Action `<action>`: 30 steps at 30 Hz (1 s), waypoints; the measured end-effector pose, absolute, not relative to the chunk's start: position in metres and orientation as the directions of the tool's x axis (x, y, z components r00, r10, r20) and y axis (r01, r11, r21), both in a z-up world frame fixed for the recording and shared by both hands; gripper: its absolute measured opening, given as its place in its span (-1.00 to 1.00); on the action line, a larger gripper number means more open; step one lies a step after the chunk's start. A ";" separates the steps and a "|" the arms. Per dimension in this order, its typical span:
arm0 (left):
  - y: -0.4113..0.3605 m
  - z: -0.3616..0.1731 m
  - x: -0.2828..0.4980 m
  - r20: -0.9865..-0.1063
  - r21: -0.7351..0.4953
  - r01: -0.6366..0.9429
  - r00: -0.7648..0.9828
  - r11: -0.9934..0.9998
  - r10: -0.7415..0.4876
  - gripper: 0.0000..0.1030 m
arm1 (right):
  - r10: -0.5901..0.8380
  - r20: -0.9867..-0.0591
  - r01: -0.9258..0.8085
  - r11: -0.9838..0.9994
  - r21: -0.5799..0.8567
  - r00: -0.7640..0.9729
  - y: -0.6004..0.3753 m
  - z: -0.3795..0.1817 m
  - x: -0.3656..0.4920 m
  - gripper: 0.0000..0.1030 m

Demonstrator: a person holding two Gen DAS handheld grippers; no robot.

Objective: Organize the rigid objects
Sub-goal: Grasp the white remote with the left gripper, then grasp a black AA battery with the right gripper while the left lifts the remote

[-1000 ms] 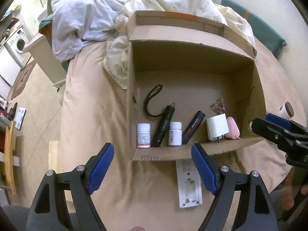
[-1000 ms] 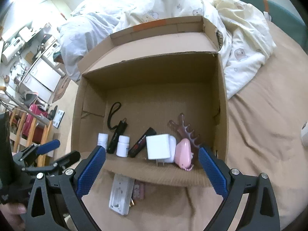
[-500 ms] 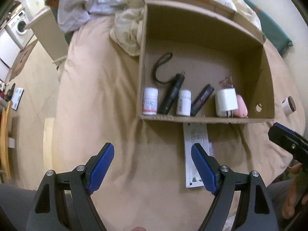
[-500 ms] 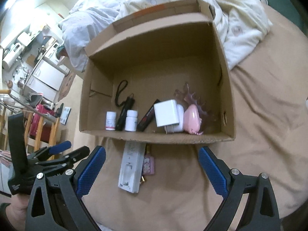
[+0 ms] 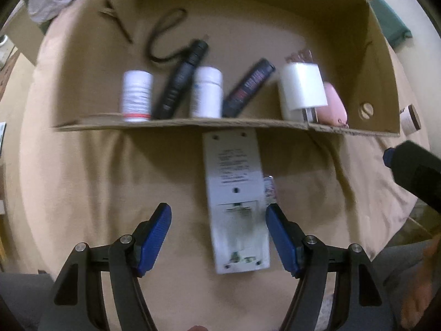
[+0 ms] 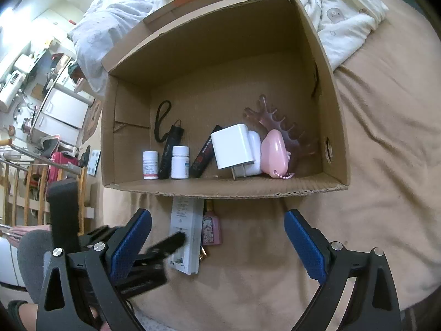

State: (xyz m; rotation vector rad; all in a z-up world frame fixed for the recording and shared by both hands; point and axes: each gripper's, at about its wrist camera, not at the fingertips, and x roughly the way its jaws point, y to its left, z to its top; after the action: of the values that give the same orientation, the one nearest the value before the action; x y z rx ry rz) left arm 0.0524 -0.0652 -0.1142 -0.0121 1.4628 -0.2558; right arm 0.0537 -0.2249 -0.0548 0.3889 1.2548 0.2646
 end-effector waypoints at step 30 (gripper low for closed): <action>0.003 -0.070 0.053 -0.984 -0.093 0.121 0.137 0.988 -0.110 -0.22 | 0.509 -0.859 -0.143 0.847 0.512 -0.062 -0.145 -0.128 0.050 -0.57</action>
State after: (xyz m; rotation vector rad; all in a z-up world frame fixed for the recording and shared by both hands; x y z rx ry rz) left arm 0.0533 0.0026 -0.0704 0.0091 1.4237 -0.1667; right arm 0.0497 -0.1455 -0.1276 0.2995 1.5477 0.5464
